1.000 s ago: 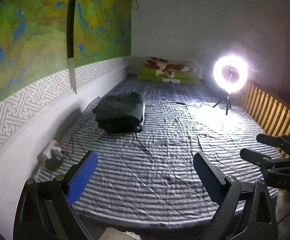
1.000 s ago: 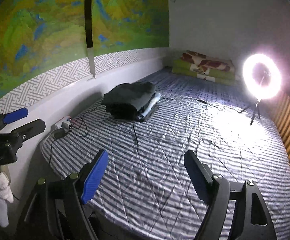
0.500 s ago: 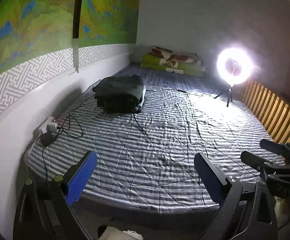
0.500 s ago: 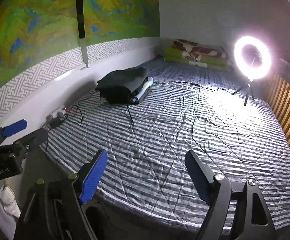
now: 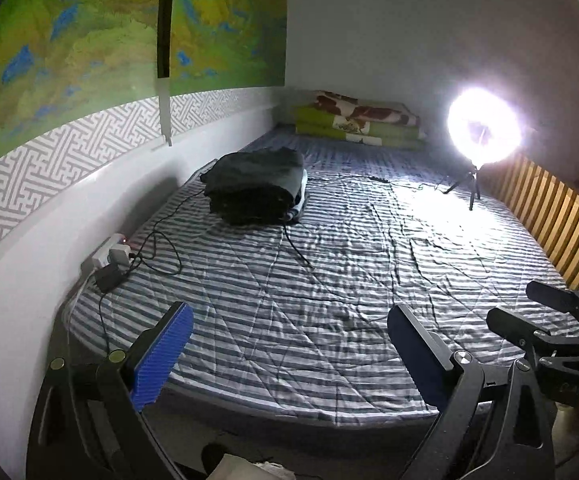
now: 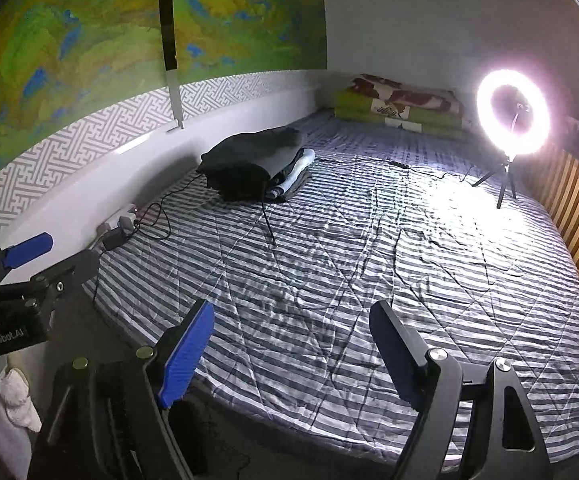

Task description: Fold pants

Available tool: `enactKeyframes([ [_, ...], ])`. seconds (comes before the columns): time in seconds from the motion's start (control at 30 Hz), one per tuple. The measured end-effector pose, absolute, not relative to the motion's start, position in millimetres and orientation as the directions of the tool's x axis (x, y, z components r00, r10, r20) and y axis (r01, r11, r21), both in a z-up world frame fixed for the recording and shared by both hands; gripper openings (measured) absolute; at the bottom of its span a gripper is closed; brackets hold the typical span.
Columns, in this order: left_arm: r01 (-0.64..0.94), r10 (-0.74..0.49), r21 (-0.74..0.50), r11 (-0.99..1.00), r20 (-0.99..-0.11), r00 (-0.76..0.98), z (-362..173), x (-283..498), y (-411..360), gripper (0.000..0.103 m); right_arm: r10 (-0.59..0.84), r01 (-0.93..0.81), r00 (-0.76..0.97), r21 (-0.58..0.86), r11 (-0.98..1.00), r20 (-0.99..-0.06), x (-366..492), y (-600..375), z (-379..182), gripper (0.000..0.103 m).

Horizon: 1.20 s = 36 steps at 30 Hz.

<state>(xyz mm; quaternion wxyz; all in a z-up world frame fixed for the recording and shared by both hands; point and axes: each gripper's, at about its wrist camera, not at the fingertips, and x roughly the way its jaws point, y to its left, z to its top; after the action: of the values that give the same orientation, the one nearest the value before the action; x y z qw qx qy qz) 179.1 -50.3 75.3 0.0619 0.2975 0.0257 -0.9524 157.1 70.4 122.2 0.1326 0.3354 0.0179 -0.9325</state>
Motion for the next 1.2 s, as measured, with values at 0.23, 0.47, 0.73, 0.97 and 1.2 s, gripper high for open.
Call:
enactKeyframes([
  [0.23,0.126,-0.096,-0.014,-0.992,-0.566,-0.819,74.3,177.6,-45.7,0.099,-0.229,0.25,-0.747,0.055,-0.967,-0.624,159.8,72.4,122.8,0.077],
  [0.47,0.125,-0.085,-0.028,-0.992,-0.582,-0.808,65.8,175.8,-48.3,0.099,-0.224,0.247,-0.743,0.052,-0.968,-0.631,160.6,71.0,120.4,0.077],
  [0.73,0.136,-0.092,-0.031,-0.99,-0.591,-0.802,59.4,177.2,-54.2,0.099,-0.221,0.241,-0.741,0.056,-0.969,-0.634,159.3,70.0,118.3,0.077],
  [0.97,0.139,-0.092,-0.033,-0.99,-0.599,-0.796,55.0,175.9,-56.3,0.099,-0.218,0.237,-0.738,0.058,-0.97,-0.638,158.4,66.7,115.3,0.077],
  [1.2,0.137,-0.089,-0.036,-0.99,-0.6,-0.795,54.0,175.2,-56.5,0.099,-0.217,0.238,-0.734,0.056,-0.97,-0.643,157.0,64.3,112.3,0.077],
])
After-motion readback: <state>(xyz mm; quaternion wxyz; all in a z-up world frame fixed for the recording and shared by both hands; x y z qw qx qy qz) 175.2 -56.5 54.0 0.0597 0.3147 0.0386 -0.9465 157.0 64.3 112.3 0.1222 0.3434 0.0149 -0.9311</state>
